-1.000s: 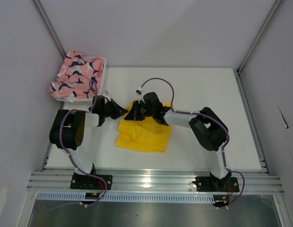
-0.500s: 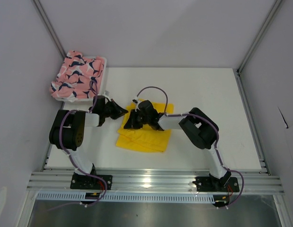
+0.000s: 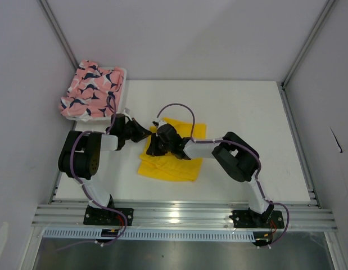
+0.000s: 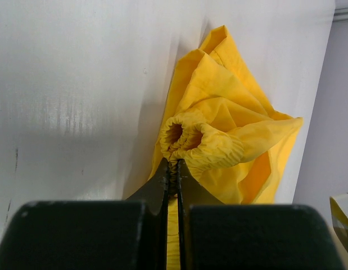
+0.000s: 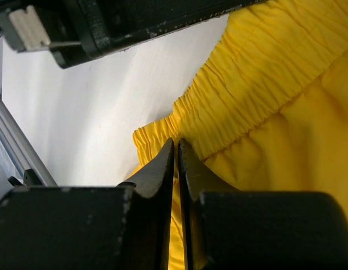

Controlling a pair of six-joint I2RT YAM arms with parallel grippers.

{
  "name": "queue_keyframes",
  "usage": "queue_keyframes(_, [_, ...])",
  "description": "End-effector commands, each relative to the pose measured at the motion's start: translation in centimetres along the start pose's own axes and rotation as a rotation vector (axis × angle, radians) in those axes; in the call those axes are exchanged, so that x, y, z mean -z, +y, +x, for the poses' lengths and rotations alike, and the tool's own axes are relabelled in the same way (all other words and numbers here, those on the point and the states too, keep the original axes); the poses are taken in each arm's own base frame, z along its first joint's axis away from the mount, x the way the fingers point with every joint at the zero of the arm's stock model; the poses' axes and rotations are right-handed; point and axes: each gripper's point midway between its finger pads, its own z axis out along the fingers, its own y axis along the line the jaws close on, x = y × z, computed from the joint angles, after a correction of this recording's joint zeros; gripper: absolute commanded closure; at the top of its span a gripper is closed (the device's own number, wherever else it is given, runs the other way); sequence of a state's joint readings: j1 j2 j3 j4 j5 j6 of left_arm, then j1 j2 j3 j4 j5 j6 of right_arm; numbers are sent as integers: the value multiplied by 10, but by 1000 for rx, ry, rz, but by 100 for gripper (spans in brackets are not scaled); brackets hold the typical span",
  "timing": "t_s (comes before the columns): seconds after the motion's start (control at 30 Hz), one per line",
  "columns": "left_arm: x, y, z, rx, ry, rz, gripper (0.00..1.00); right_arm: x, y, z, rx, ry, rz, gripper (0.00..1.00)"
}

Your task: Fold and stack the shorts

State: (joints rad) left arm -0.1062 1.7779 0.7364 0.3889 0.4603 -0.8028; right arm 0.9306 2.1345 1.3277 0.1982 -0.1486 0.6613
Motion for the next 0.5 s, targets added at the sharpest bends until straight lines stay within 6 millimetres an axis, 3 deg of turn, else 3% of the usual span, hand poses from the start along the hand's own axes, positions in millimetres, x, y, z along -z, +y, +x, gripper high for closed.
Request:
queue_keyframes(0.0, [2, 1, 0, -37, -4, -44, 100, 8, -54, 65, 23, 147, 175, 91])
queue_keyframes(0.13, [3, 2, 2, -43, 1, -63, 99, 14, -41, 50, 49, 119, 119, 89])
queue_keyframes(0.3, [6, -1, 4, -34, 0, -59, 96, 38, -11, 16, 120, 46, 47, 83])
queue_keyframes(0.47, [5, -7, 4, -53, 12, -66, 92, 60, -11, 13, 136, 25, 46, 75])
